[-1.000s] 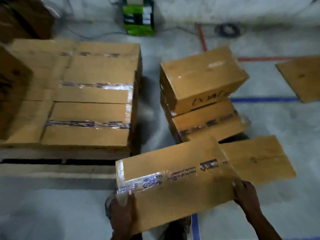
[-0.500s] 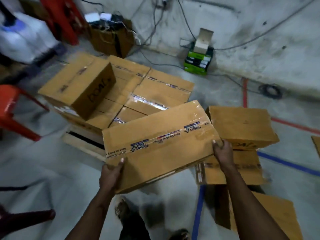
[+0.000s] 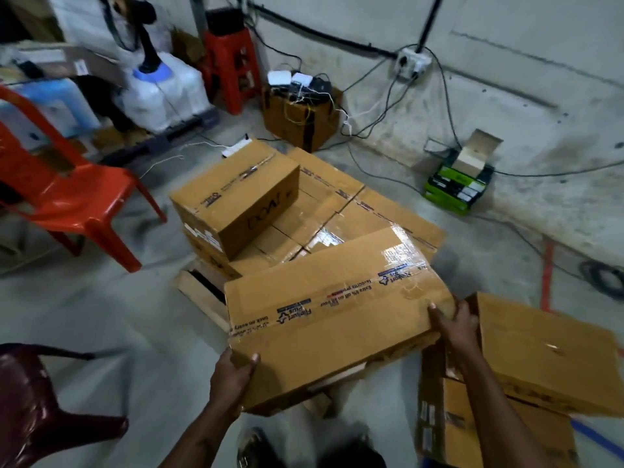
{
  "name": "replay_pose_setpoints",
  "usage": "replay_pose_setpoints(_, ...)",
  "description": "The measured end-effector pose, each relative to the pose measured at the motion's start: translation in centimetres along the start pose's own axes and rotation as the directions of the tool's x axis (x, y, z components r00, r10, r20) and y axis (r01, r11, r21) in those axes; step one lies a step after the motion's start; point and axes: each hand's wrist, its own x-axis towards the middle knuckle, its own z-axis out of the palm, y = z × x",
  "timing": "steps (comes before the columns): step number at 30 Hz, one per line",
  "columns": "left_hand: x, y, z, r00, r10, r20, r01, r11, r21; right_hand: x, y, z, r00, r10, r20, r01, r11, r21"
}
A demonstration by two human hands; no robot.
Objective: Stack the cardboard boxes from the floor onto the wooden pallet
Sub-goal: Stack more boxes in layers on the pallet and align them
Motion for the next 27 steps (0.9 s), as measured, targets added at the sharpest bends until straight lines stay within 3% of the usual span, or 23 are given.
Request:
replay_pose_setpoints(9, 6.6, 3.6, 6.3, 0.986, -0.075, -0.150, 0.076, 0.997, 0.006, 14.2, -8.9, 3.2, 0.978, -0.142, 0.152, 0.166, 0.974, -0.155)
replay_pose_setpoints(16, 15.1, 6.3, 10.4, 0.969, -0.056, -0.240, 0.016, 0.986, -0.168, 27.5, -14.3, 10.7, 0.912, -0.254, 0.321, 0.312, 0.939, -0.144)
replay_pose_setpoints(22, 24.7, 9.2, 12.3, 0.950, -0.011, -0.312, -0.056, 0.977, -0.206, 40.1, -16.1, 20.8, 0.919, -0.245, 0.308, 0.283, 0.955, -0.087)
replay_pose_setpoints(24, 28.6, 9.2, 12.9, 0.950, 0.015, -0.311, -0.071, 0.983, -0.170, 45.9, -15.6, 24.3, 0.934, -0.204, 0.293, 0.237, 0.968, -0.082)
replay_pose_setpoints(25, 30.4, 9.1, 13.1, 0.948, 0.023, -0.316, -0.072, 0.987, -0.145, 50.0, -14.7, 26.4, 0.913, -0.253, 0.320, 0.278, 0.960, -0.034)
replay_pose_setpoints(27, 33.8, 8.8, 13.7, 0.941, 0.066, -0.332, -0.097, 0.992, -0.079, 51.6, -15.3, 29.8, 0.925, -0.240, 0.294, 0.260, 0.965, -0.032)
